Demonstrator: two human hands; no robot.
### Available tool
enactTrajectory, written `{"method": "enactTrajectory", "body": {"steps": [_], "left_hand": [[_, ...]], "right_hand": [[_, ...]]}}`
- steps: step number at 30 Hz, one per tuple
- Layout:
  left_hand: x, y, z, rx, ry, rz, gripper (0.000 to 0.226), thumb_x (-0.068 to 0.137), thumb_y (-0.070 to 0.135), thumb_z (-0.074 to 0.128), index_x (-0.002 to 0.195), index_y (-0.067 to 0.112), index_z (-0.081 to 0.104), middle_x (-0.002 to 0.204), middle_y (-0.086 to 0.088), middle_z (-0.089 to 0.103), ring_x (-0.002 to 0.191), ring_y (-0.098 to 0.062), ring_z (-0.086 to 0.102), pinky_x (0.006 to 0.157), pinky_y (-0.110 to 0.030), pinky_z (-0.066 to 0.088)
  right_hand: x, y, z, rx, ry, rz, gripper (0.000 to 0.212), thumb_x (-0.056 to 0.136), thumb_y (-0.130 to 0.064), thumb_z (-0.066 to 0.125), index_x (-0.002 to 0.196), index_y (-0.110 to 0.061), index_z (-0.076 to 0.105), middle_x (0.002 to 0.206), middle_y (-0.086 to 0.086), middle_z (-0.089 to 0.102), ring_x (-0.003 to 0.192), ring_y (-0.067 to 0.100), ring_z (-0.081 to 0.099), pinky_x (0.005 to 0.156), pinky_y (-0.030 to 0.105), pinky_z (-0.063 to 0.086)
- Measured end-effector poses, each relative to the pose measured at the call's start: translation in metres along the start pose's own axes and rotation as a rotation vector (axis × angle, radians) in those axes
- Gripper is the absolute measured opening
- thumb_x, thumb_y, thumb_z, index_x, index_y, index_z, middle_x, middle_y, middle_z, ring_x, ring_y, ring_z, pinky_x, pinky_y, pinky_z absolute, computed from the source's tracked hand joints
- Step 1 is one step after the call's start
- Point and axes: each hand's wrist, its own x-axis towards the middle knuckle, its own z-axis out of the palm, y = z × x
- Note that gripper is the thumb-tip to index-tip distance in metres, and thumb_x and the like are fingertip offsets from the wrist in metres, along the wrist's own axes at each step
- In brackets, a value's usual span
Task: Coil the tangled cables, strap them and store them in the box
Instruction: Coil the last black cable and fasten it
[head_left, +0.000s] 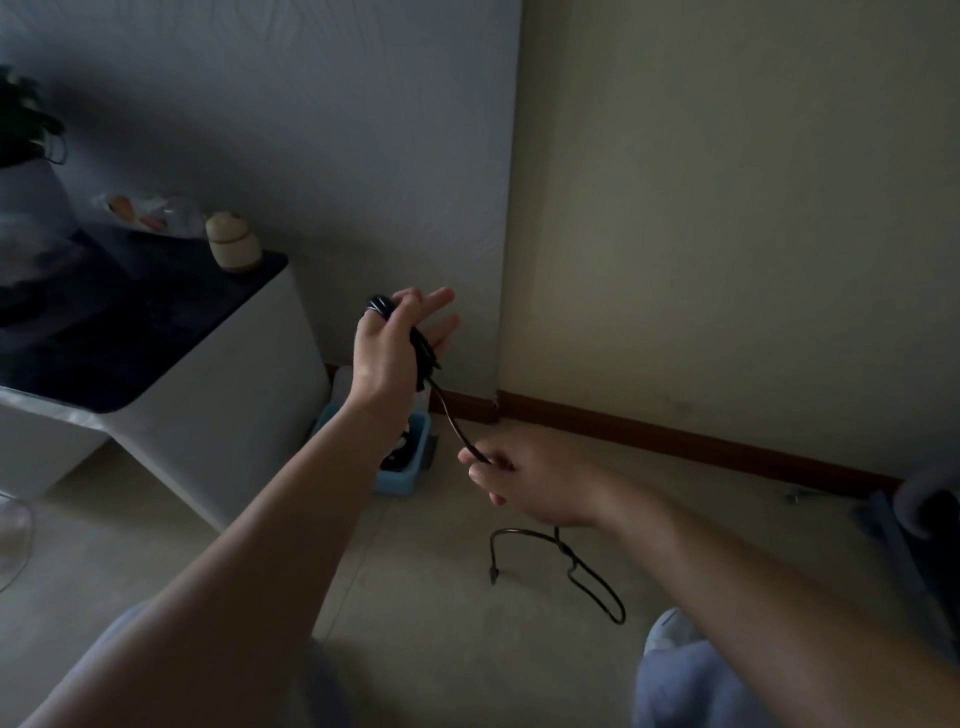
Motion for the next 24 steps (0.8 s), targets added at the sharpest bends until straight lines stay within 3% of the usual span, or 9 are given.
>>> {"method": "enactTrajectory", "body": {"steps": [3,5,7,9,12,15,17,20,24], "left_hand": [[0.002,-0.013,-0.004,0.188,-0.089,0.057,0.007,0.107,0.016,0.043,0.106,0.011,0.048,0.116,-0.008,0.073,0.098,-0.029,0.073,0.081,-0.029,0.06],[0.004,-0.02,-0.006,0.266,-0.131,0.034,0.009,0.107,0.016,0.042,0.102,0.013,0.048,0.113,-0.013,0.072,0.091,-0.033,0.073,0.076,-0.034,0.06],[0.003,-0.027,-0.008,0.343,-0.169,-0.007,0.01,0.106,0.016,0.045,0.096,0.015,0.048,0.101,-0.012,0.075,0.073,-0.032,0.073,0.064,-0.038,0.059],[0.001,-0.035,-0.008,0.447,-0.231,-0.014,0.015,0.102,0.016,0.049,0.088,0.011,0.048,0.079,-0.01,0.074,0.058,-0.029,0.069,0.051,-0.033,0.053],[-0.009,-0.045,-0.005,0.597,-0.387,-0.021,0.034,0.096,0.034,0.048,0.078,0.004,0.049,0.051,-0.009,0.056,0.042,-0.028,0.051,0.038,-0.026,0.039],[-0.023,-0.045,0.003,0.508,-0.548,-0.173,0.06,0.101,0.059,0.036,0.077,0.008,0.056,0.041,-0.005,0.042,0.031,-0.017,0.034,0.038,-0.021,0.033],[-0.03,-0.039,0.009,0.446,-0.679,-0.302,0.073,0.091,0.069,0.025,0.079,0.006,0.06,0.038,-0.003,0.036,0.03,-0.014,0.029,0.039,-0.02,0.032],[-0.037,-0.03,0.013,0.346,-0.789,-0.344,0.051,0.098,0.051,0.045,0.076,0.006,0.055,0.038,0.0,0.031,0.029,-0.012,0.025,0.039,-0.02,0.032],[-0.038,-0.019,0.014,0.209,-0.79,-0.409,0.032,0.099,0.029,0.044,0.073,0.01,0.047,0.041,0.001,0.024,0.031,-0.01,0.019,0.04,-0.021,0.019]], "right_hand": [[-0.003,-0.011,-0.002,0.037,0.183,-0.087,0.025,0.099,-0.036,0.057,0.083,-0.02,0.069,0.066,-0.002,0.066,0.057,0.009,0.059,0.055,0.035,0.045],[-0.006,-0.012,-0.006,0.119,0.323,-0.144,0.016,0.094,-0.029,0.066,0.079,-0.026,0.069,0.063,-0.013,0.065,0.057,0.004,0.06,0.052,0.026,0.045],[-0.007,-0.011,-0.014,0.239,0.423,-0.171,0.018,0.09,-0.02,0.071,0.074,-0.027,0.068,0.058,-0.019,0.062,0.055,-0.001,0.057,0.052,0.015,0.04],[-0.008,-0.007,-0.024,0.326,0.478,-0.184,0.015,0.089,-0.015,0.074,0.076,-0.021,0.071,0.061,-0.015,0.064,0.057,-0.001,0.055,0.055,0.017,0.041],[-0.008,-0.002,-0.035,0.339,0.571,-0.185,0.011,0.085,-0.018,0.081,0.077,-0.017,0.073,0.068,-0.004,0.07,0.062,0.004,0.06,0.059,0.026,0.048],[-0.007,0.004,-0.045,0.332,0.722,-0.147,0.024,0.071,-0.025,0.091,0.069,-0.024,0.067,0.058,-0.015,0.065,0.052,-0.002,0.055,0.053,0.014,0.042],[-0.005,0.011,-0.051,0.317,0.779,-0.12,0.032,0.065,-0.029,0.094,0.065,-0.023,0.063,0.053,-0.019,0.06,0.047,-0.002,0.051,0.049,0.011,0.037],[-0.001,0.021,-0.055,0.317,0.798,-0.076,0.038,0.066,-0.034,0.093,0.065,-0.019,0.059,0.049,-0.017,0.053,0.045,0.0,0.043,0.047,0.013,0.032],[0.004,0.03,-0.054,0.298,0.697,-0.082,0.025,0.084,-0.032,0.08,0.073,-0.022,0.061,0.053,-0.021,0.053,0.05,-0.001,0.044,0.049,0.011,0.033]]}}
